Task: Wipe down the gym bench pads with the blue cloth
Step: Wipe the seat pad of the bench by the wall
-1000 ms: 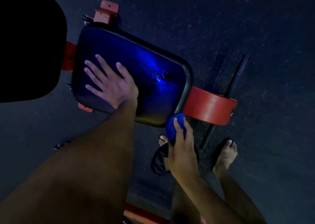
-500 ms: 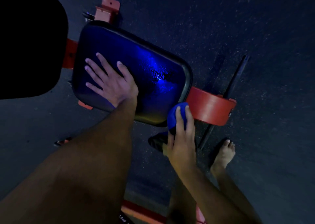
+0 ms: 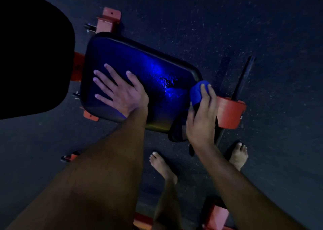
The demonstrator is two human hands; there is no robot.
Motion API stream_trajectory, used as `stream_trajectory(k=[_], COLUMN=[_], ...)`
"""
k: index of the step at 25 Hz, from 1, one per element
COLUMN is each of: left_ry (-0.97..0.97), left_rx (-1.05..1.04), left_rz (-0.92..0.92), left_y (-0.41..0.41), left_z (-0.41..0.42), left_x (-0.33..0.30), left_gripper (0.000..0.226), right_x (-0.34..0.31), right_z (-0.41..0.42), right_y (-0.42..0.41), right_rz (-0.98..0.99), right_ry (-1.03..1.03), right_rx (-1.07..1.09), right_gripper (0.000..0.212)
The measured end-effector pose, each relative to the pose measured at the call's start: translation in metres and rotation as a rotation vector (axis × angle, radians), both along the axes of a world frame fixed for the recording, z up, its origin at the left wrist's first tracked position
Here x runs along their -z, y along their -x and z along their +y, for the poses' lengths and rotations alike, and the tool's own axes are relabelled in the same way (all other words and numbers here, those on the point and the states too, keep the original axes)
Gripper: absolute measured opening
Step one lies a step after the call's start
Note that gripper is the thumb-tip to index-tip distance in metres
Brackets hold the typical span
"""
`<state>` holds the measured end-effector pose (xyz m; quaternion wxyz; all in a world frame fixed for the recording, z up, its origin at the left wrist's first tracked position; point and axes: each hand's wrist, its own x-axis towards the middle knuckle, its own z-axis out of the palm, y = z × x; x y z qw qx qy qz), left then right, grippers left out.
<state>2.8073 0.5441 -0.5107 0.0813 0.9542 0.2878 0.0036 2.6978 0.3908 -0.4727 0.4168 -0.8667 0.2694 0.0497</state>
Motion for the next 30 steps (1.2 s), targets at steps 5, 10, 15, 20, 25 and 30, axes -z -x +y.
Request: stream_trajectory(k=[5,10,15,20,25,30], left_ry=[0.006,0.192,0.508,0.397,0.42,0.436], left_rx=[0.001,0.073,0.427,0.91,0.974,1.031], left_rz=[0.017,0.208,0.542,0.5,0.513,0.466], left_y=[-0.001,-0.003,0.0,0.086,0.139,0.144], left_z=[0.003,0.006,0.089,0.196,0.233,0.218], left_x=[-0.002,-0.032,-0.161,-0.295,-0.356,-0.394], left_gripper=[0.071,0.081,0.083,0.079,0.076,0.073], right_x=[-0.011,-0.06,-0.181,-0.288,-0.344,-0.371], right_z=[0.03,0.031,0.03,0.068,0.111,0.119], right_y=[0.08,0.123,0.155,0.192,0.192,0.177], right_rz=[0.163,0.291,0.189,0.157,0.042,-0.014], right_ry=[-0.013,-0.049,0.075,0.05,-0.018,0.012], right_rx=[-0.188,-0.369,-0.261,-0.234,-0.313,-0.332], right_gripper=[0.081,0.076,0.064,0.058,0.054,0.054])
